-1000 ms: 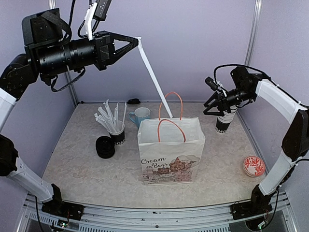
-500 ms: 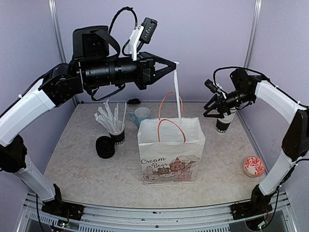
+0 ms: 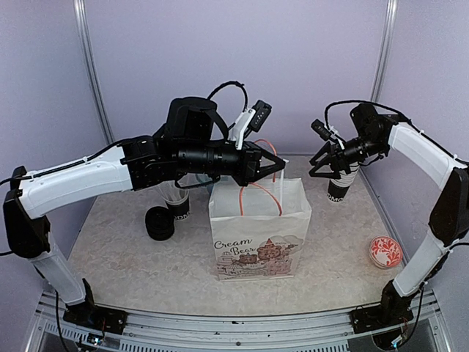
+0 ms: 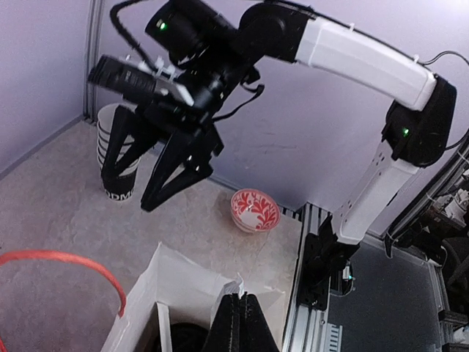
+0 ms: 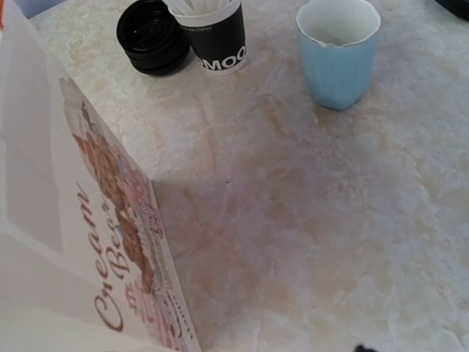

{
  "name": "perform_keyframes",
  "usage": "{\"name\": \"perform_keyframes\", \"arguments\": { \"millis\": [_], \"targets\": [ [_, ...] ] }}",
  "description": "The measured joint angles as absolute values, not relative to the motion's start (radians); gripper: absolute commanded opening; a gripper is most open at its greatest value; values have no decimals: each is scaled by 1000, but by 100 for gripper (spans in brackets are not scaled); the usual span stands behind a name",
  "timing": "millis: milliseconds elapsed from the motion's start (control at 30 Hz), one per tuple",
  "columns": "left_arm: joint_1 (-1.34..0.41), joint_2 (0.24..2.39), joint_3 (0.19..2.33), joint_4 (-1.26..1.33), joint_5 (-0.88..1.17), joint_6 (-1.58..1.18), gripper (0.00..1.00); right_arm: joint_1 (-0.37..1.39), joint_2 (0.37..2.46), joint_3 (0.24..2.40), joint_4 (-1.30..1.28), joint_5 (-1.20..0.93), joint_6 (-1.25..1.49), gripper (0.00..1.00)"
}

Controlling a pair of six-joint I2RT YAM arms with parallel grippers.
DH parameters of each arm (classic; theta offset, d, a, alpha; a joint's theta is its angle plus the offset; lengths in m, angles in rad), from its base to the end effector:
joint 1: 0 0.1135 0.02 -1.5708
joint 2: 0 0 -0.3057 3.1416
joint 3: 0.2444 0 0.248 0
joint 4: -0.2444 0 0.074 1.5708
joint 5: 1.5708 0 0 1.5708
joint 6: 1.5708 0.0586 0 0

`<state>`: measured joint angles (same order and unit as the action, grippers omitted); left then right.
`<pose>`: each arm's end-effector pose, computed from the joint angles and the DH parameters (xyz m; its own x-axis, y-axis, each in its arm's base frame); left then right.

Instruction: Pack the takeout coffee

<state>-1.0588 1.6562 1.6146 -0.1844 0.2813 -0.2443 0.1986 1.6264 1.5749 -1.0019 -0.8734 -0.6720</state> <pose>0.1896 -0.3706 0.4388 -0.3411 0.1328 -0.9306 0.9147 0.2751 -0.2961 0.3201 0.1102 0.3692 -0.3565 -0.4796 -0.8018 -0.9205 0.3274 0.2134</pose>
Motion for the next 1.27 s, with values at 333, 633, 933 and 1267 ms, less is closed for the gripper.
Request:
{"name": "perform_keyframes", "arguments": {
  "millis": [333, 633, 933, 1267],
  "targets": [
    [-1006, 1554, 1503, -356, 219, -231, 52, 199, 1634, 1605, -1018, -868, -680, 70],
    [-856, 1311, 1434, -442, 1, -119, 68, 186, 1607, 1660, -960, -765, -628, 73],
    [-765, 1265, 1407, -346, -275, -41, 99, 76, 1439, 1631, -736, -626, -423, 100],
    [-647, 1267, 1381, -337, -494, -145, 99, 69, 1256, 1450, -477, -389, -179, 99]
  ]
}}
